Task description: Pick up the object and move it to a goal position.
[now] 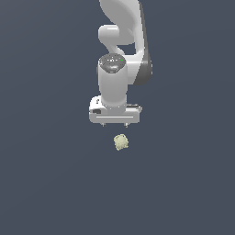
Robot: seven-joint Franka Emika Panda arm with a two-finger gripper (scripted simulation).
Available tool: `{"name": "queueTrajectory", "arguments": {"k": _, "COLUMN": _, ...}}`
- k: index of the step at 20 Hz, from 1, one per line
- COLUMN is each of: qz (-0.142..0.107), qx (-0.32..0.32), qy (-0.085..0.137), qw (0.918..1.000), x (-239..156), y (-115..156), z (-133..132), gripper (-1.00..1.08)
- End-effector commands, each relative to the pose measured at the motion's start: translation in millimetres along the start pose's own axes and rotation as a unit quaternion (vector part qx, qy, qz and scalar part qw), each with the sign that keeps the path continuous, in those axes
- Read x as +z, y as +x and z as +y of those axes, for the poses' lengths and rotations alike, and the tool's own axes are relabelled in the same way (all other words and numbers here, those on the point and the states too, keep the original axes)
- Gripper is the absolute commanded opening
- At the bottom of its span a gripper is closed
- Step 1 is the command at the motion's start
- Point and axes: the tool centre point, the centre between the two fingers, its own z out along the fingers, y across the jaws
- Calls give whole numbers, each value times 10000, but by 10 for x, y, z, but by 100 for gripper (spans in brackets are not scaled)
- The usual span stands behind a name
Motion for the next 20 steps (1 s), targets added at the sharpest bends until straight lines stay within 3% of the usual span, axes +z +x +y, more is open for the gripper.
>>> {"name": "queueTrajectory", "arguments": {"k": 1, "qz": 0, "qx": 0, "qy": 0, "qw": 10000, "x": 0, "y": 0, "z": 0, "gripper": 100}}
{"name": "queueTrajectory", "arguments": {"k": 13, "qz": 131, "qx": 247, "qy": 100, "qw": 9996, "x": -31, "y": 72, "z": 64, "gripper": 100}}
{"name": "queueTrajectory", "arguments": {"k": 20, "qz": 112, "qx": -29, "qy": 64, "qw": 9999, "x": 75, "y": 87, "z": 21, "gripper": 100}}
